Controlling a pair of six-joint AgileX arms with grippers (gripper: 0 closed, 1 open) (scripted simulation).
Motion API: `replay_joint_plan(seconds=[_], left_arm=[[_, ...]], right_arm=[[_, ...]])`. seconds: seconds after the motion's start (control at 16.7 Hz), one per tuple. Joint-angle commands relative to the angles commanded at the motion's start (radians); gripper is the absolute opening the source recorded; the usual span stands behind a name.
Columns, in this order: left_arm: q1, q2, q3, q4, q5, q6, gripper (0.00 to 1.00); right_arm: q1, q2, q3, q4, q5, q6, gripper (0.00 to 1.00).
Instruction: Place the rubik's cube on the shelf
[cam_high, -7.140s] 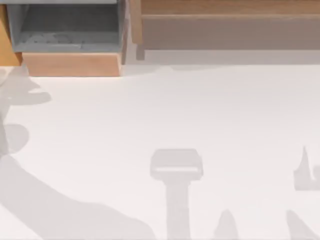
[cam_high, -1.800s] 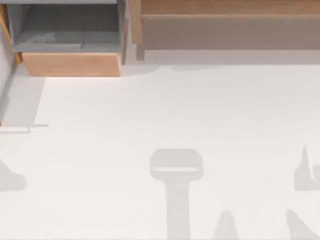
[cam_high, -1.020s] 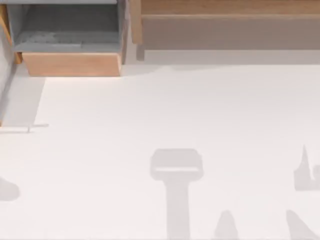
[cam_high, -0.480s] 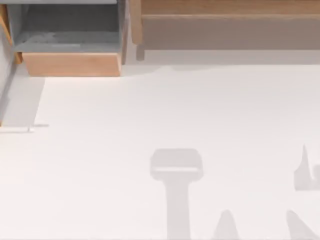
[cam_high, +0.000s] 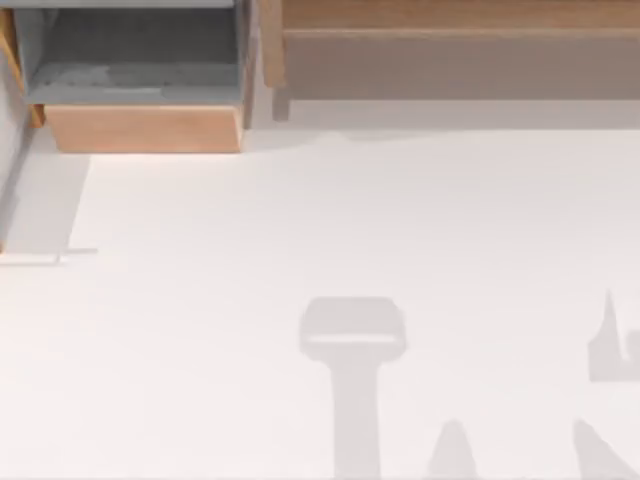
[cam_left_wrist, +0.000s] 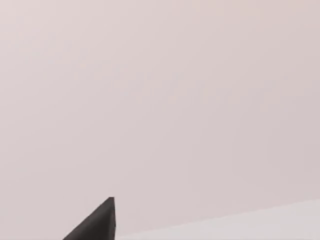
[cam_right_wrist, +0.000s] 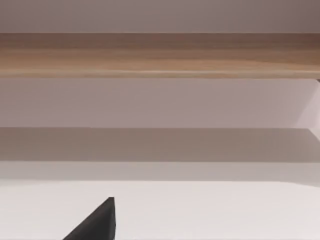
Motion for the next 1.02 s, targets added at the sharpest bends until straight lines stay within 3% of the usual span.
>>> replay_joint_plan(seconds=[0.6, 0.84, 1.02], left_arm=[[-0.321, 0.187, 0.670, -1.030, -0.235, -0.423, 1.00], [-0.434, 0.273, 0.828, -1.318, -0.315, -0.527, 1.00], [-0.484, 0.322, 0.891, -1.446, -0.353, -0.571, 1.00]], right_arm=[[0.000, 0.000, 0.000, 0.000, 0.000, 0.000, 1.00], [0.000, 0.000, 0.000, 0.000, 0.000, 0.000, 1.00], [0.000, 0.000, 0.000, 0.000, 0.000, 0.000, 1.00]])
